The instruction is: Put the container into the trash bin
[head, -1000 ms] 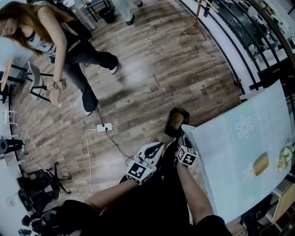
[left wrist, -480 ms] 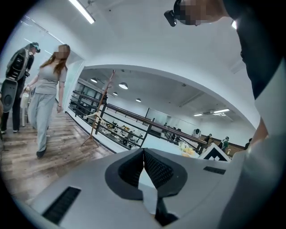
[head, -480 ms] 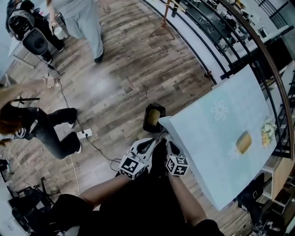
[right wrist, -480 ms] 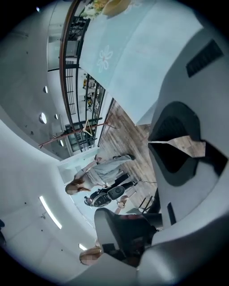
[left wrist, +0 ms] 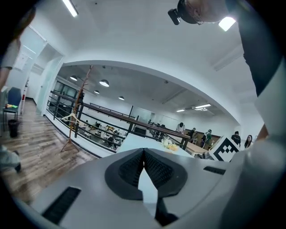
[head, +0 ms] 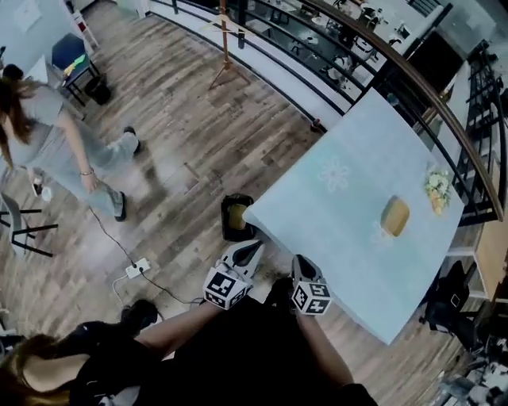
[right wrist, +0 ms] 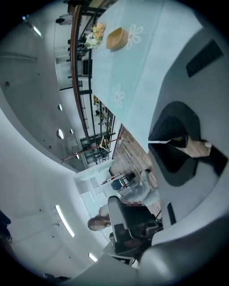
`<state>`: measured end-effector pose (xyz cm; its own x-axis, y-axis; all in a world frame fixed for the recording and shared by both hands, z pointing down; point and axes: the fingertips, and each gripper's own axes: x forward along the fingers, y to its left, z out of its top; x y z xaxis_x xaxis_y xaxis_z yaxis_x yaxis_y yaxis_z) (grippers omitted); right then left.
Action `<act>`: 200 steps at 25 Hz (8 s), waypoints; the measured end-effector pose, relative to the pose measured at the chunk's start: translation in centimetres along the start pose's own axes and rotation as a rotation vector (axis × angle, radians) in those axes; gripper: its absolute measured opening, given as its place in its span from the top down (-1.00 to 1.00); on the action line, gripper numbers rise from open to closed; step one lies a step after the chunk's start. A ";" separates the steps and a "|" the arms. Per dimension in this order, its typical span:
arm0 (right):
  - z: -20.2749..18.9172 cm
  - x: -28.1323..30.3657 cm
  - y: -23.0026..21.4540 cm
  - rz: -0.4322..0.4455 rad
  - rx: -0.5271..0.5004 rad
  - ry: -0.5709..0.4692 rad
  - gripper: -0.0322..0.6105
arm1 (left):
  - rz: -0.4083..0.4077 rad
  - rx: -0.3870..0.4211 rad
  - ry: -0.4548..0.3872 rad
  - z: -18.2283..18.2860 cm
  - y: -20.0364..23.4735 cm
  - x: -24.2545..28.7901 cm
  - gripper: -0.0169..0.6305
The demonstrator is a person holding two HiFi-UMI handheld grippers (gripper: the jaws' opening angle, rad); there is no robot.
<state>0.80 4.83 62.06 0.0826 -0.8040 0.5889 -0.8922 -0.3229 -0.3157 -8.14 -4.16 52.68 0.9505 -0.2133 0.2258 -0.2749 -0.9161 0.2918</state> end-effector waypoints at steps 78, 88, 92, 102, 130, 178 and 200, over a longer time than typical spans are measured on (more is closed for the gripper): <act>3.9 -7.1 -43.3 -0.318 0.304 -0.032 0.77 | -0.179 0.026 0.190 -4.3 -23.8 27.4 0.90; 1.1 -8.4 -30.2 -0.244 0.214 0.019 0.77 | -0.072 -0.010 0.101 -3.4 -16.9 16.2 0.90; -0.3 -8.5 -24.0 -0.215 0.221 0.025 0.77 | -0.030 -0.028 0.081 -3.1 -14.1 10.6 0.90; -3.0 -5.3 -8.8 -0.094 0.168 0.070 0.77 | 0.041 -0.090 0.014 -3.1 -8.0 0.3 0.90; -1.9 12.6 13.9 0.214 -0.004 0.216 0.77 | 0.460 -0.203 -0.016 -3.3 12.7 -15.0 0.90; -14.7 34.0 8.5 -0.061 0.156 0.445 0.47 | 0.186 -0.264 0.278 -10.1 27.9 -5.8 0.90; -2.9 21.1 15.6 -0.169 0.219 0.091 0.76 | -0.030 -0.115 0.212 -2.9 27.3 -11.4 0.90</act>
<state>-12.66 -15.74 71.72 0.1732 -0.6849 0.7078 -0.7514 -0.5564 -0.3545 -26.88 -25.76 60.74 0.9104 -0.0992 0.4017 -0.2728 -0.8739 0.4024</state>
